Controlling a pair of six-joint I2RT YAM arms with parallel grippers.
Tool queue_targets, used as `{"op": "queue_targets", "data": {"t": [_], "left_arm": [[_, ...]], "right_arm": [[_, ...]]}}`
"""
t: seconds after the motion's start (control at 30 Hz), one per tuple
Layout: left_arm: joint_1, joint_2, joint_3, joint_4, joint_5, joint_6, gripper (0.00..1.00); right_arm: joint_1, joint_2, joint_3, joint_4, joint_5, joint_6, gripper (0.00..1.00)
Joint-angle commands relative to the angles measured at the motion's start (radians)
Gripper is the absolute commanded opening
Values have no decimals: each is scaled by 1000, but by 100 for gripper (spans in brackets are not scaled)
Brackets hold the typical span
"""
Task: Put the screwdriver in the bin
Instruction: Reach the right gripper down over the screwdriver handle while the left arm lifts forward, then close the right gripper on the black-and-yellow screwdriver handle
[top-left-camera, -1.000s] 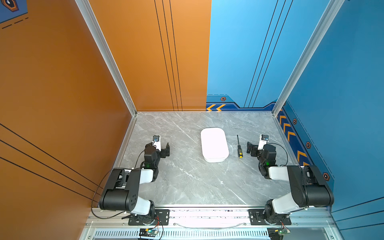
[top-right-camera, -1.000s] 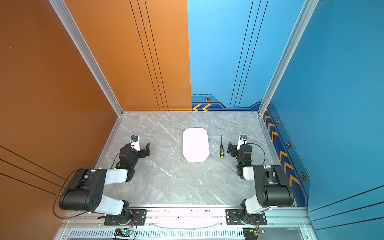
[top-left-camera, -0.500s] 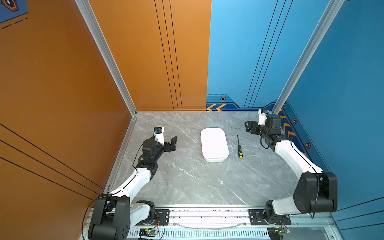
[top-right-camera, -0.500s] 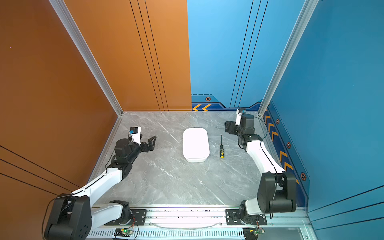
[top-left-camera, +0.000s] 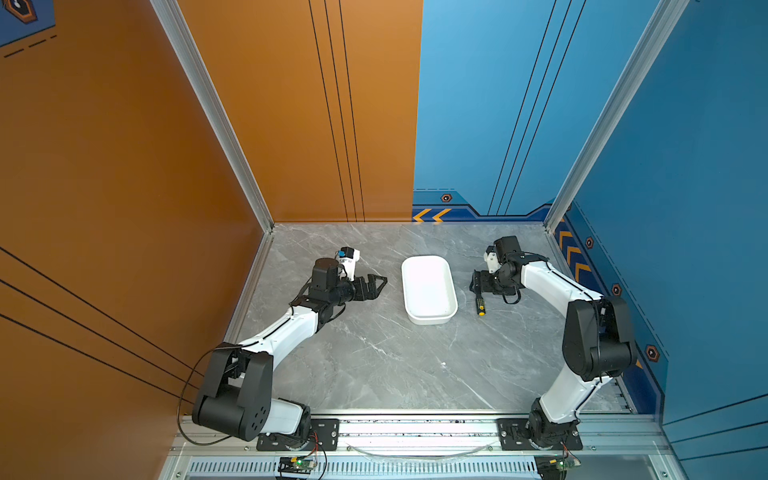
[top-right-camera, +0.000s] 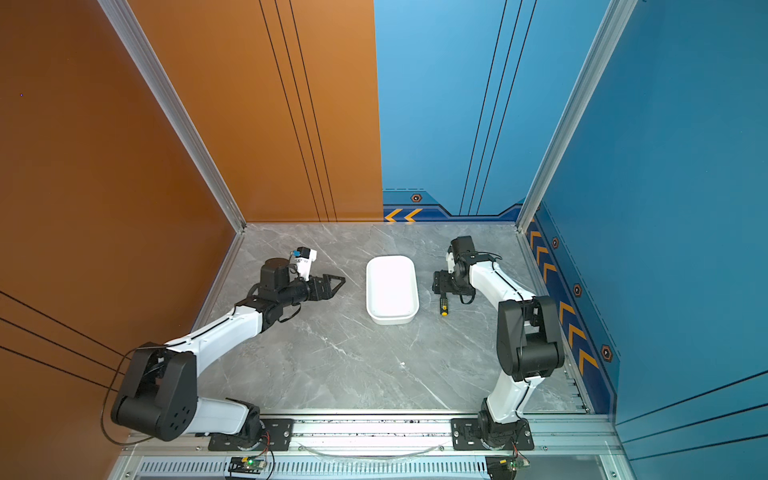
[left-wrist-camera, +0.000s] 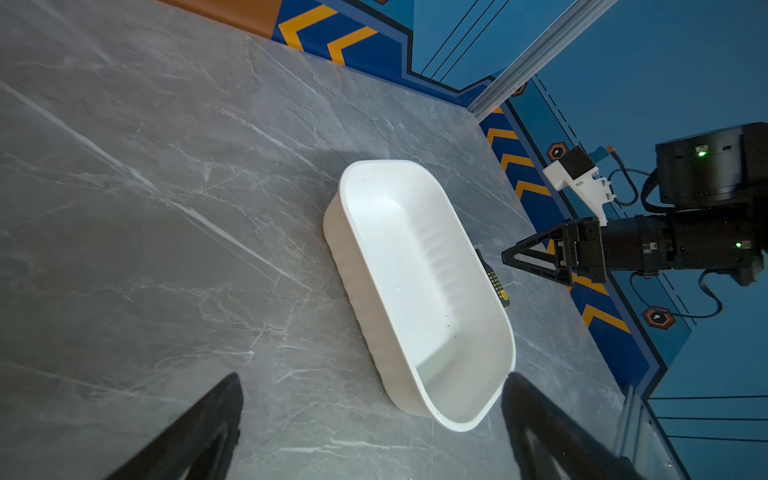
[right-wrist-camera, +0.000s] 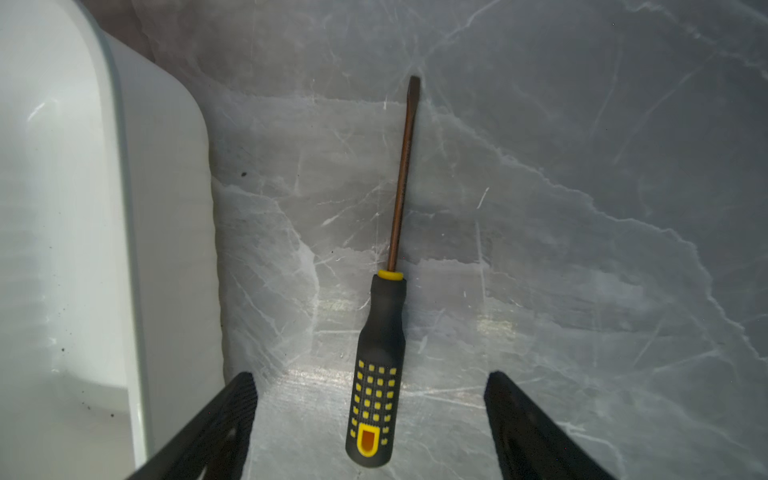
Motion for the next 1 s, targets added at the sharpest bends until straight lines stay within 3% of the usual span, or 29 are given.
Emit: {"op": "queue_targets", "data": {"t": [0.0, 0.43, 0.97], "left_arm": [[-11, 41, 47, -31, 70, -65, 98], [-97, 169, 72, -99, 49, -34, 98], [-118, 168, 109, -184, 51, 15, 98]], "right_arm": [[20, 20, 33, -64, 50, -19, 86], [40, 116, 41, -78, 74, -6, 84], [45, 174, 61, -101, 70, -9, 63]]}}
